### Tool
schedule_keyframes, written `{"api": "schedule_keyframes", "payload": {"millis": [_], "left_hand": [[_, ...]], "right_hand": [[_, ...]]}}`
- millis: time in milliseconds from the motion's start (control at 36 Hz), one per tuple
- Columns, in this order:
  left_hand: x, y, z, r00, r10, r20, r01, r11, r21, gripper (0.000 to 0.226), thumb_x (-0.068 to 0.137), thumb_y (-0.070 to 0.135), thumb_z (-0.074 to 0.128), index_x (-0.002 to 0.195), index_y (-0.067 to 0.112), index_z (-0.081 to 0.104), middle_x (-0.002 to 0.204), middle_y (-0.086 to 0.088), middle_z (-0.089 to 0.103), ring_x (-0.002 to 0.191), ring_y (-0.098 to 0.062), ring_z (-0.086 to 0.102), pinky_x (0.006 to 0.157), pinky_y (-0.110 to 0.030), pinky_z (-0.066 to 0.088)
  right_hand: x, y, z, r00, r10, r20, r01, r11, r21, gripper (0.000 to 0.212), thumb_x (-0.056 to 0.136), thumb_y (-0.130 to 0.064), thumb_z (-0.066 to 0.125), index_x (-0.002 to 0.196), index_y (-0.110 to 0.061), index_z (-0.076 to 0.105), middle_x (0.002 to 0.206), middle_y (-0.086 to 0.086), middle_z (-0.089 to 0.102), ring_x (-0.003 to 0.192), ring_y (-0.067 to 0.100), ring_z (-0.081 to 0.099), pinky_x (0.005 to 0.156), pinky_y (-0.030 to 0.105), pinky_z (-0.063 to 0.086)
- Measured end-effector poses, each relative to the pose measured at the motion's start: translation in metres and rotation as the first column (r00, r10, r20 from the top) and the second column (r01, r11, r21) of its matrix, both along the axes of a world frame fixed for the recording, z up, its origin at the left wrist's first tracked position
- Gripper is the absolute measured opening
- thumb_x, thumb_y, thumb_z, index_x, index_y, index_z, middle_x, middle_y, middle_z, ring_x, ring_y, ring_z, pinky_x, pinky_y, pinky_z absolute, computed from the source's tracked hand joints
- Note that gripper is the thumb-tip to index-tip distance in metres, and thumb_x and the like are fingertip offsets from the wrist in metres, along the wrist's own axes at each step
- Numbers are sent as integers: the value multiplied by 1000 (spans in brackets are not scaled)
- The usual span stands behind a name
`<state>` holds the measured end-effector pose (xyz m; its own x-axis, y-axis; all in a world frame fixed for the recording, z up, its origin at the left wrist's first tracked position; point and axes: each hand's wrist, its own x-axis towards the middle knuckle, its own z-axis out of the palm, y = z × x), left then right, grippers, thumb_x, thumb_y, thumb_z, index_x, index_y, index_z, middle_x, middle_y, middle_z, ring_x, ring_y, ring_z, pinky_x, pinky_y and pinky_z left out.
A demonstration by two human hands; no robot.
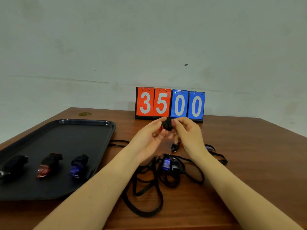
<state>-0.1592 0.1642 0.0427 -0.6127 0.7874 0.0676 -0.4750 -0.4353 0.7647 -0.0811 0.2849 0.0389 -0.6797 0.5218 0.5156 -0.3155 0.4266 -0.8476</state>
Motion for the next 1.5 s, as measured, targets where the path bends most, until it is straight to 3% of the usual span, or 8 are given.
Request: {"api": "schedule_keyframes", "payload": {"millis": [111, 417, 556, 667, 806, 1139, 1278, 1500], "left_hand": [[-1, 4, -3, 994, 94, 55, -95, 995, 9, 17, 92, 13, 60, 100, 6, 72, 96, -8, 67, 80, -10, 62, 60, -17, 54], [5, 9, -7, 935, 57, -349, -76, 996, -42, 23, 92, 9, 60, 114, 8, 67, 112, -11, 70, 99, -15, 68, 82, -23, 55], [2, 7, -4, 965, 95, -245, -105, 994, -27, 21, 96, 23, 55, 106, 10, 68, 99, -10, 72, 90, -19, 67, 79, -28, 58], [5, 5, -1, 944, 147, -294, -190, 974, -124, 25, 99, 36, 49, 106, 17, 63, 71, -1, 67, 58, -8, 59, 55, -20, 49], [2, 5, -3, 875, 254, -411, -362, 908, -209, 32, 100, 44, 40, 96, 23, 64, 57, 6, 49, 45, -5, 42, 46, -20, 34], [-1, 4, 3, 996, -39, 82, 41, 999, -21, 39, 89, 44, 60, 113, 13, 58, 60, 3, 36, 48, -5, 35, 37, -14, 32], [-6, 2, 1, 982, 15, 189, -13, 1000, -9, 28, 88, 32, 64, 111, 16, 60, 54, 6, 36, 42, -4, 34, 35, -12, 29], [-5, 5, -7, 978, 58, 199, -41, 995, -91, 24, 88, 33, 65, 105, 15, 62, 54, 6, 38, 45, -4, 34, 37, -14, 29]], "right_hand": [[-3, -4, -4, 1000, 2, 20, -2, 1000, 27, 11, 97, -18, 54, 89, -13, 61, 67, 2, 67, 58, 13, 62, 49, 20, 49], [0, -4, -3, 997, -73, 18, 71, 992, 102, 13, 96, -24, 55, 86, -18, 60, 64, -3, 65, 54, 12, 60, 51, 17, 50], [-1, -6, -4, 999, -39, 10, 38, 992, 117, 13, 96, -19, 55, 88, -13, 63, 67, 3, 67, 50, 15, 57, 51, 20, 48], [-3, -6, -5, 1000, -5, 17, 3, 992, 129, 11, 95, -17, 56, 89, -14, 64, 75, 7, 68, 59, 28, 61, 53, 26, 51], [-3, -10, -5, 995, 86, 41, -89, 992, 87, 10, 95, -9, 55, 92, -12, 64, 73, 5, 68, 64, 17, 65, 51, 22, 50], [-3, -10, -3, 997, 38, 61, -44, 993, 108, 3, 93, -10, 60, 90, -10, 62, 70, 1, 64, 48, 6, 55, 49, 18, 47], [-3, -11, -3, 1000, 5, -2, -5, 995, 95, 4, 92, -14, 62, 88, -12, 60, 63, 2, 64, 51, 10, 56, 52, 21, 48], [-1, -16, -2, 999, 5, -49, 3, 987, 161, 11, 92, -10, 59, 91, -21, 60, 88, 1, 66, 67, 1, 57, 63, 18, 50]]}}
